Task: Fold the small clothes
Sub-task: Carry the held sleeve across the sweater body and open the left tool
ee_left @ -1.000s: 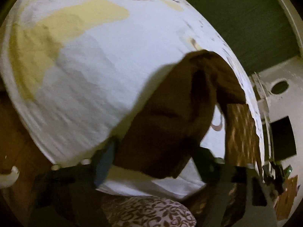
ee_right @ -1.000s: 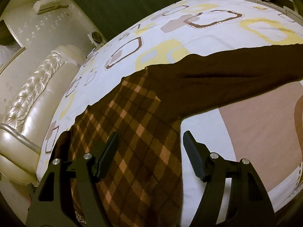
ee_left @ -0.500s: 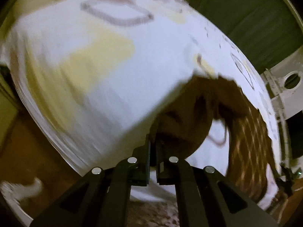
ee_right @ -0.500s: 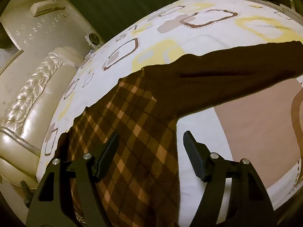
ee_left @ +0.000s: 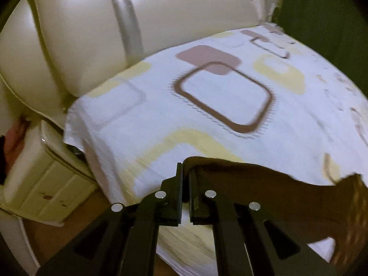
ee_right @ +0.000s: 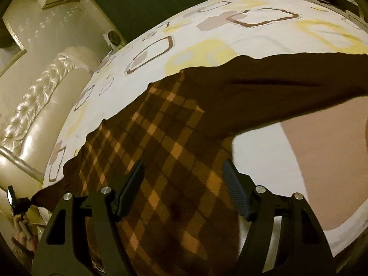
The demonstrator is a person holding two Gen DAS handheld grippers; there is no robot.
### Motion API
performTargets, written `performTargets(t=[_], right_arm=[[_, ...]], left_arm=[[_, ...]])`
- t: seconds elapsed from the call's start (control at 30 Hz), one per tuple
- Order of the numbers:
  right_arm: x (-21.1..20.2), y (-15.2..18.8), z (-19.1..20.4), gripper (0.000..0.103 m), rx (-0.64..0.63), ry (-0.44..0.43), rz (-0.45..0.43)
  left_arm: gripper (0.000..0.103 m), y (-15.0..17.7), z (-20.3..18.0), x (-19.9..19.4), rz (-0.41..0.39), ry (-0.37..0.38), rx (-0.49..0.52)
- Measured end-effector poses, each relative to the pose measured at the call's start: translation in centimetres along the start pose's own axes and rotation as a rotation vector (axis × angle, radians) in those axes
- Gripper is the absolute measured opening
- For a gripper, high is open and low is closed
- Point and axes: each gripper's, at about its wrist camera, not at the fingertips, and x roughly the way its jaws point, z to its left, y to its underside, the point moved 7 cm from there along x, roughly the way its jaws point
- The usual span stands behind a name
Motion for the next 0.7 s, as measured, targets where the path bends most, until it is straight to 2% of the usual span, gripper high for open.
performTargets(t=[0.07,0.17,0.37,0.5,0.57,0.63,0.67,0.7], right_arm=[[0.3,-0.1,1.0,0.070,-0.015,-0.004,0.001],[0.7,-0.2,3.2,0.070,-0.062,-0.006,-0.001],[2.7,0.3,8.3,0.071,-0.141,-0.046,0.033],[3.8,1.0,10.2,0.071,-0.147,-0.070,0.055],[4.0,1.4,10.5,0.071,-0.158,-0.072,0.067],[4.0,1.6,10.4,0.073,-0.165,-0.065,0.073],[4.0,1.7,10.2,0.078,-0.167,-0.060,0.072],[3.8,1.7,10.0,0.078,-0.165,-0.057,0.068]], left_arm=[[0.004,-0.8,1.4,1.2,0.011,-0.018,-0.015],[0.004,-0.9,2.4,2.3,0.046,0.013,-0.038],[0.004,0.6,2.7,4.7,0.099,0.031,-0.014],[0.004,1.3,3.2,6.0,0.132,0.047,-0.011],[0.008,0.9,3.6,6.1,0.120,0.063,-0.039],[0.010,0.6,4.1,6.1,0.119,0.115,-0.085],[0.015,0.6,4.3,6.1,0.132,0.139,-0.097],[0.018,0.8,4.6,6.3,0.144,0.145,-0.105]])
